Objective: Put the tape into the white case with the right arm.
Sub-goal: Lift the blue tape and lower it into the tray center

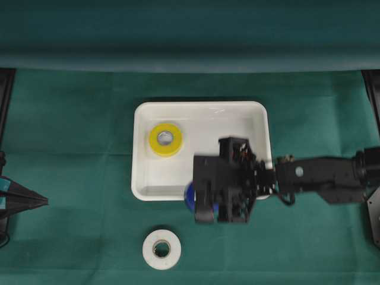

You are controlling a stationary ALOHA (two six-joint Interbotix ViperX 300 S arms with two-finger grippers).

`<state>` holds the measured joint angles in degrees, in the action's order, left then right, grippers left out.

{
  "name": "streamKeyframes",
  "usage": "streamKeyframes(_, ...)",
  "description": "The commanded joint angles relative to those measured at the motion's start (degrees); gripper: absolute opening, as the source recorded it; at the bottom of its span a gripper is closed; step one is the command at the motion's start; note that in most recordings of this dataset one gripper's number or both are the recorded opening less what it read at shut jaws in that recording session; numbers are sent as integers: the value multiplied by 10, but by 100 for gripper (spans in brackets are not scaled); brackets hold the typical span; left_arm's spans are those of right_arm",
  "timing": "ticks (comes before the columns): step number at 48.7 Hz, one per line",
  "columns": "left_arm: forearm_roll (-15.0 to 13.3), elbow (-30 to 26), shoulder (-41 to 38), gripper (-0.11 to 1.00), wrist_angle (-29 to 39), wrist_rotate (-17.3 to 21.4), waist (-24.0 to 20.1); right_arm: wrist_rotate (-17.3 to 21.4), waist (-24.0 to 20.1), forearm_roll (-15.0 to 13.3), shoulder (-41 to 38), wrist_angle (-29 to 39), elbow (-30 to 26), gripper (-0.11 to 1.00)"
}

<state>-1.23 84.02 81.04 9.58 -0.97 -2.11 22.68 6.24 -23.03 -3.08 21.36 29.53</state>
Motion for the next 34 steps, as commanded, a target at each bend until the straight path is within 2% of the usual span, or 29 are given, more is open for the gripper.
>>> streamKeyframes(1,-1,-6,-5,0,-6,1,-1,-3,26,-8,19,-4,-15,1)
streamKeyframes(17,-1,-6,-5,0,-6,1,-1,-4,108,-65,-4,-52,-18,1)
streamKeyframes(24,-1,-6,-5,0,-6,1,-2,-4,132,-69,-20,-71,-23,1)
streamKeyframes(34,-1,-6,-5,0,-6,1,-1,-5,143,-69,-26,-79,-25,1)
